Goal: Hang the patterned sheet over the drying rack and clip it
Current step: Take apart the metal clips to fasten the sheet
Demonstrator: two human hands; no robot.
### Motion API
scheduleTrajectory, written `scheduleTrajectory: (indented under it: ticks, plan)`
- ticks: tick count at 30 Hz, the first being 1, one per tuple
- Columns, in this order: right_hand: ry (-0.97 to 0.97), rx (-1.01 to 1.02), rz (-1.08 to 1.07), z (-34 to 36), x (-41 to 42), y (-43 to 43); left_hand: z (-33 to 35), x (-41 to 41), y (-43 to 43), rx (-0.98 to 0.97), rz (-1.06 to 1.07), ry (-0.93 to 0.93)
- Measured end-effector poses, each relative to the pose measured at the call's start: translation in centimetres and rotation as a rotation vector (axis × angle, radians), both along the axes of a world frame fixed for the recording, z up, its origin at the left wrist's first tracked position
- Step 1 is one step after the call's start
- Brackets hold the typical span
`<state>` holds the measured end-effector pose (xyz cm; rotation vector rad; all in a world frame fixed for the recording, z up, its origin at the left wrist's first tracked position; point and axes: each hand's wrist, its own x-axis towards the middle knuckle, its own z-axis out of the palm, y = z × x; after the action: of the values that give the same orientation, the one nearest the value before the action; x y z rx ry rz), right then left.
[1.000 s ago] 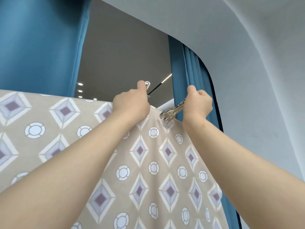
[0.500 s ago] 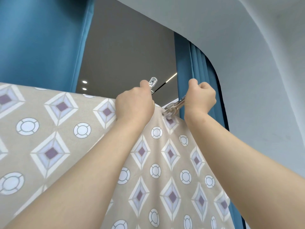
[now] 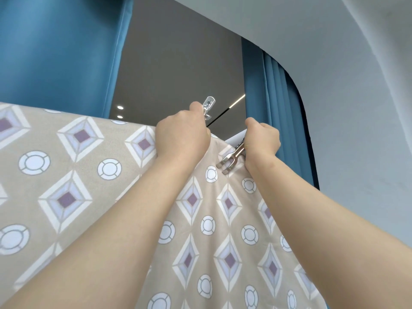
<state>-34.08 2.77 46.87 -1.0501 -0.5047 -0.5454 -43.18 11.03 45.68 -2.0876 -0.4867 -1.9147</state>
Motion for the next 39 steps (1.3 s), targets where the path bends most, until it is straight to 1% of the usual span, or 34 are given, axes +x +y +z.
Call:
scheduleTrajectory:
  ticks: [5,9,11,13,14,15,17,18,19,20,22,24,26,28,30,33,34,36,37,39]
  plan:
    - [0.047,-0.043,0.068,-0.1,-0.3,-0.3,-0.1,0.0,-0.1,0.01,0.009,-0.031]
    - [0.02,-0.073,0.037,-0.5,-0.5,-0.7,-0.4,0.3,-0.1,0.054,0.017,-0.051]
    - [0.005,-0.083,0.076,-0.8,-0.6,-0.9,-0.6,0.4,0.1,0.124,-0.015,-0.108]
    - [-0.027,-0.076,0.128,-1.1,-0.7,-1.2,-0.7,-0.4,-0.3,0.165,-0.021,-0.113]
    - [-0.053,-0.088,0.118,-1.3,-0.6,-1.4,-0.8,-0.4,-0.4,0.15,-0.036,-0.089]
    - [-0.087,-0.127,0.049,-1.5,-0.6,-1.6,-0.9,-0.3,-0.3,0.132,-0.068,-0.064]
    - [-0.148,-0.174,-0.175,-2.4,-0.9,-2.4,-1.4,-0.9,-0.7,0.06,-0.17,0.004]
    - [-0.187,-0.144,-0.255,-2.9,-1.3,-2.8,-2.0,-1.3,-1.0,0.034,-0.239,-0.01]
    - [-0.23,-0.097,-0.287,-3.5,-1.7,-3.2,-2.7,-1.8,-1.4,0.018,-0.307,-0.042]
    - [-0.273,-0.052,-0.28,-4.2,-2.3,-3.5,-3.6,-2.2,-1.8,0.003,-0.358,-0.079]
    - [-0.351,-0.013,-0.186,-5.9,-3.5,-3.9,-5.8,-3.0,-2.6,0.018,-0.395,-0.105]
    - [-0.397,-0.043,-0.074,-8.0,-4.9,-4.2,-8.2,-3.7,-3.3,-0.006,-0.418,-0.059]
    - [-0.388,-0.065,0.047,-10.4,-5.9,-4.2,-10.6,-4.3,-3.6,-0.088,-0.44,0.026]
    - [-0.329,-0.095,0.174,-13.1,-6.7,-4.1,-13.3,-5.0,-3.8,-0.177,-0.432,0.091]
    - [-0.242,-0.151,0.294,-16.4,-7.1,-3.8,-16.2,-5.8,-4.2,-0.265,-0.435,0.128]
    - [-0.103,-0.235,0.442,-22.3,-7.8,-3.3,-21.0,-7.4,-4.6,-0.428,-0.521,0.152]
    - [-0.053,-0.269,0.486,-24.4,-8.2,-3.0,-22.7,-8.1,-4.7,-0.525,-0.584,0.147]
    - [0.018,-0.361,0.547,-28.6,-8.9,-2.5,-25.9,-9.2,-4.2,-0.756,-0.71,0.077]
    - [0.039,-0.413,0.577,-30.6,-9.3,-2.2,-27.6,-9.8,-3.8,-0.864,-0.728,0.025]
    - [0.065,-0.504,0.639,-33.9,-10.4,-1.7,-30.7,-11.1,-3.1,-1.047,-0.695,-0.079]
